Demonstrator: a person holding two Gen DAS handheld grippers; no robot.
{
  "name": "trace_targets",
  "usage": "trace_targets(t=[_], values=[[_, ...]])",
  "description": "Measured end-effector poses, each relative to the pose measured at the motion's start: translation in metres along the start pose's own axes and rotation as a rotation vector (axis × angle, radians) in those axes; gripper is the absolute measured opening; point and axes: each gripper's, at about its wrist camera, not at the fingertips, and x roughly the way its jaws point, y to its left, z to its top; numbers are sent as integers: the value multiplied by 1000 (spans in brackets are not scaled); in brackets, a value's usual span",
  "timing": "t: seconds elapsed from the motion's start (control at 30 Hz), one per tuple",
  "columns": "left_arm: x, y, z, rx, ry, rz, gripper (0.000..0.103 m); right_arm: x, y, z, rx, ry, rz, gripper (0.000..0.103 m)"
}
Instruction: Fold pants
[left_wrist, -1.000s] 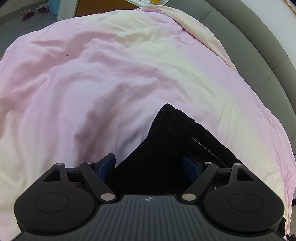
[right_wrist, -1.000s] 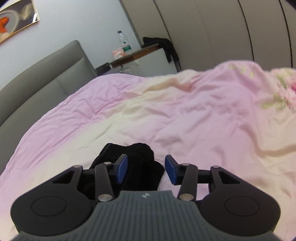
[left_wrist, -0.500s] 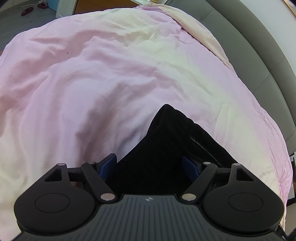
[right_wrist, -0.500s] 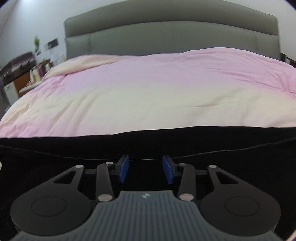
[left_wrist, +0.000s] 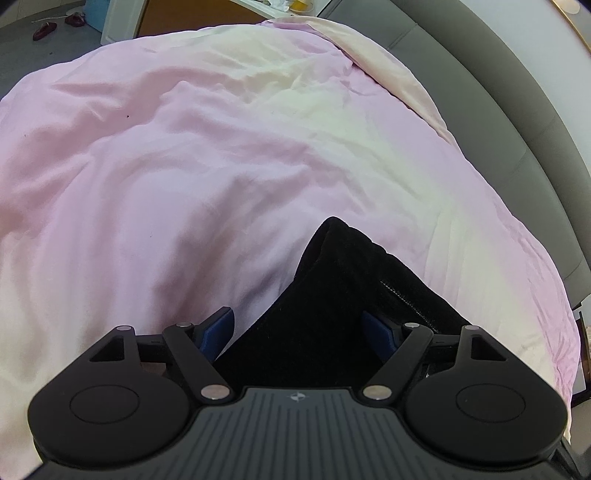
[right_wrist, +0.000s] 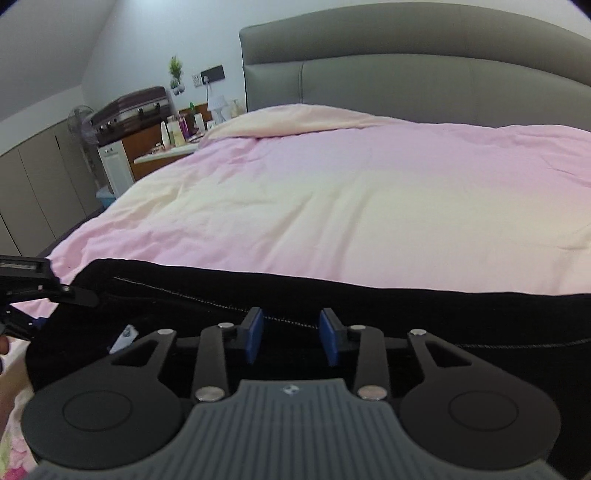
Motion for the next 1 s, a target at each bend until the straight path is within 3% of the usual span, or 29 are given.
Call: trace_targets(t=[0.23,0.37,0.5,0.6,0.77,0.87,1.0], values=[[-12,4,2,-55,-22,-24,87,-126,-41,-57,120,-21,-61,38],[-33,6,6,-70,-92,-18,87,-194,-82,-80,103,-9,-195,43],[-45,6,3,-81,-133,7,87,-250,-148,-91,260,-56,-329,45],[-57,5,-11,-130,-158,-17,85,-288,-195,-101,428,-127,-388,48],[-100,5,-58,-110,-282,-63,90,-317,-244,-121,685,-232,-385,49],[-109,15,-94,-167,-255,-81,91,-308,-252,-124,769,-253,-333,49],[-97,13,-133,-188,-191,-145,91,-290,-246,-119,775,-245,-290,49]])
